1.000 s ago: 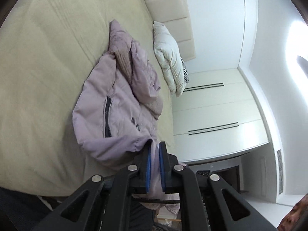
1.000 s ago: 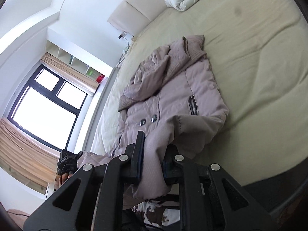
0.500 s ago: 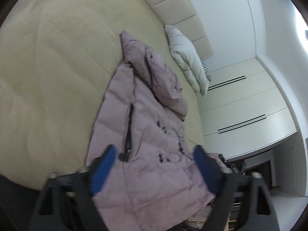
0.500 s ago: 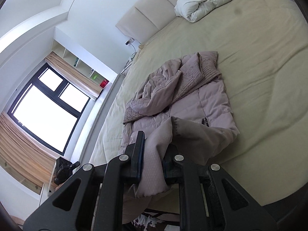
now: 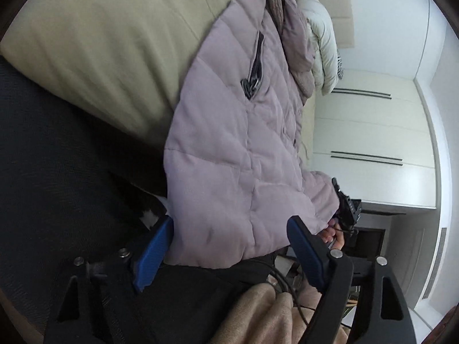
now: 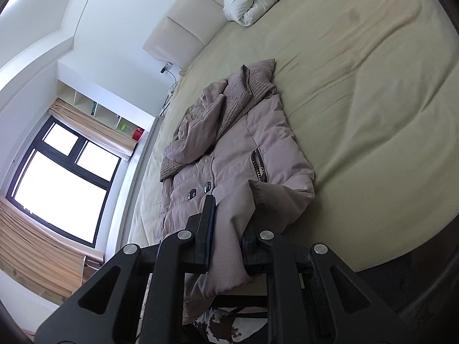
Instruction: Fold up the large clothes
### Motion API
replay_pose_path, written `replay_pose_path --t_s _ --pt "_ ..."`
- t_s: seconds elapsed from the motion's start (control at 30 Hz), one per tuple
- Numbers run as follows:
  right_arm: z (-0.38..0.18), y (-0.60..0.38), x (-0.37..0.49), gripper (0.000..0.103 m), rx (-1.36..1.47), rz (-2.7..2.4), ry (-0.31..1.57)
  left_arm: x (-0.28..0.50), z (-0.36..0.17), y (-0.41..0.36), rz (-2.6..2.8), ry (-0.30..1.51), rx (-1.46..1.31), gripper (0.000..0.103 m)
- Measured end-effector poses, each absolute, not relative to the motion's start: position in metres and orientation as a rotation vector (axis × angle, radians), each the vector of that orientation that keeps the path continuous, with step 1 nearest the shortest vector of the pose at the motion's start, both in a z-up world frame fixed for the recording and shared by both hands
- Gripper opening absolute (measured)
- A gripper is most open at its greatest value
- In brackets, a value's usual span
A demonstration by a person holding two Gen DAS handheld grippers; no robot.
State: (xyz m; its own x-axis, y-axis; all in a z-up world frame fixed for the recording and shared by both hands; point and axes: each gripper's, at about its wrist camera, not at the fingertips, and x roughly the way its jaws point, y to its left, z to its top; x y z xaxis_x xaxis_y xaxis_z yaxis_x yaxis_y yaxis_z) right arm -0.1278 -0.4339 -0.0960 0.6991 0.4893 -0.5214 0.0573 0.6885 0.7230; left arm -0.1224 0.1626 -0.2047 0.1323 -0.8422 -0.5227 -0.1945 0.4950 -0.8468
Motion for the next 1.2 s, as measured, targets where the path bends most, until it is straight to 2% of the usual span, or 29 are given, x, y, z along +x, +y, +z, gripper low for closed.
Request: replay_pose_path --t_s 0.07,0.13,0.23,0.47,0.67,0.93,1.2 --pt "-0.096 -0.433 -0.128 0.014 0.785 0.271 0.773 -0.119 -0.212 0.158 -0.596 1.422 -0.976 0.065" --pt "-0.095 -0.433 -0.129 0.014 0.786 0.267 0.773 -0.117 -0.223 0.165 -0.581 1.423 -1.039 0.028" --pt "-0.094 -0.431 -0.128 0.014 0.779 0.27 0.773 -0.12 -0.223 0.167 -0.598 1.384 -1.055 0.012" --pt "-0.094 -0.433 -0.129 0.014 0.787 0.269 0.761 -0.115 -0.175 0.181 -0.637 1.119 -1.1 0.006" --pt "-0.089 -0.435 -0.13 0.014 0.796 0.263 0.721 -0.1 -0.135 0.198 -0.636 0.968 -1.123 0.003" --pt "-0.071 -0.432 -0.106 0.014 0.786 0.244 0.641 -0.036 -0.108 0.191 -0.644 0.839 -1.172 0.002" --pt "-0.026 -0.422 -0.031 0.014 0.701 0.245 0.569 0.051 -0.07 0.196 -0.638 0.731 -1.22 0.002"
